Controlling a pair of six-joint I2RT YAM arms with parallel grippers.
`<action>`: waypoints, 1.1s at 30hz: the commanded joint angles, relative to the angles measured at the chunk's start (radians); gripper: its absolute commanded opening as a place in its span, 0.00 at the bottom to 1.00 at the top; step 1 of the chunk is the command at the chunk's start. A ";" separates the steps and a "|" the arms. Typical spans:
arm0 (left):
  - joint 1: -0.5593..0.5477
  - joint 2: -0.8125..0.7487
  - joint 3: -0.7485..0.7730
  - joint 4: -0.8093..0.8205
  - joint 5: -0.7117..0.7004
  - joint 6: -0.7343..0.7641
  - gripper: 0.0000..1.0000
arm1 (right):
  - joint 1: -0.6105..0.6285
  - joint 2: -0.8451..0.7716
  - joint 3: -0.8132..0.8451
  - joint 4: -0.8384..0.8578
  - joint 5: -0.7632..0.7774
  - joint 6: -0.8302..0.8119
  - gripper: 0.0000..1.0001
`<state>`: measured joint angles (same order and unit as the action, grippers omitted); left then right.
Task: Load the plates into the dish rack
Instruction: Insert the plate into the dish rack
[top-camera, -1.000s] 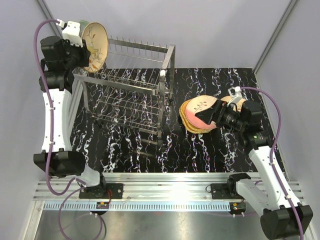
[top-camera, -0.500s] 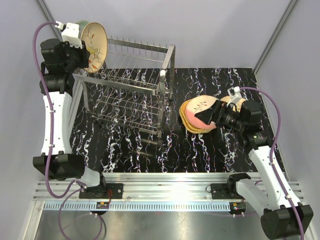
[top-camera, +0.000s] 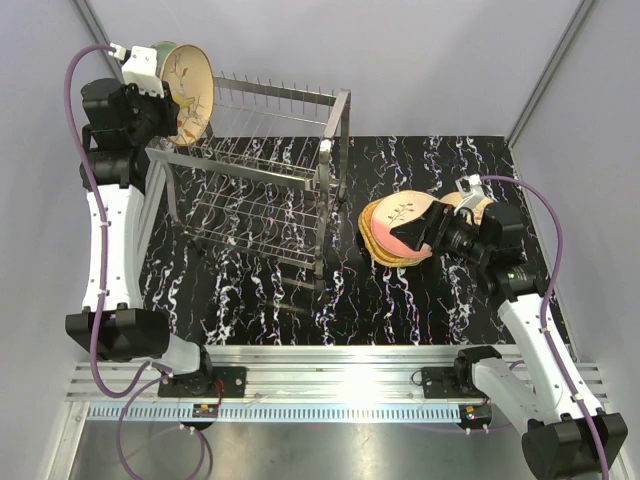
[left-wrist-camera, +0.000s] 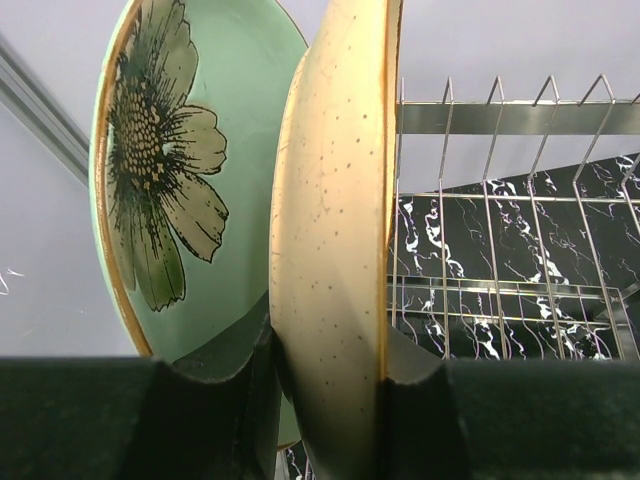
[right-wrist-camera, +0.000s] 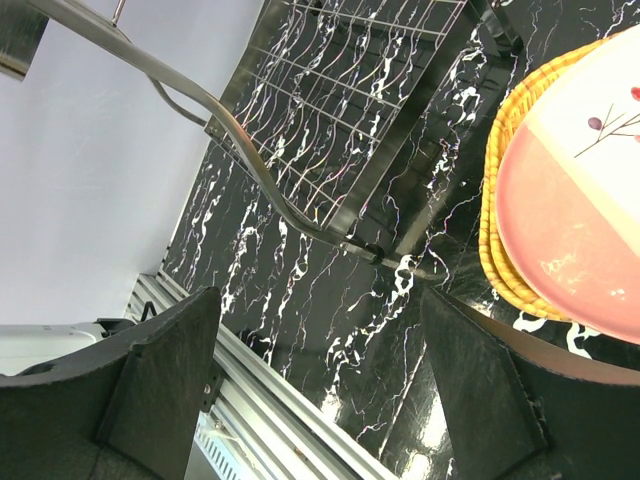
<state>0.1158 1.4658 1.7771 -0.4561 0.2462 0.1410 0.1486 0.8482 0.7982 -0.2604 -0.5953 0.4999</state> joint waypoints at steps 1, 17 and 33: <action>0.012 -0.056 0.018 0.143 -0.044 0.005 0.25 | 0.009 -0.015 0.030 0.009 0.014 -0.024 0.88; 0.010 -0.044 0.028 0.135 -0.039 -0.001 0.39 | 0.011 -0.012 0.026 0.012 0.020 -0.027 0.88; 0.010 -0.085 0.050 0.137 -0.094 -0.026 0.78 | 0.014 -0.020 0.029 0.006 0.019 -0.029 0.89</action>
<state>0.1093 1.4101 1.7874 -0.3683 0.2256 0.1215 0.1501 0.8467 0.7982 -0.2607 -0.5865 0.4911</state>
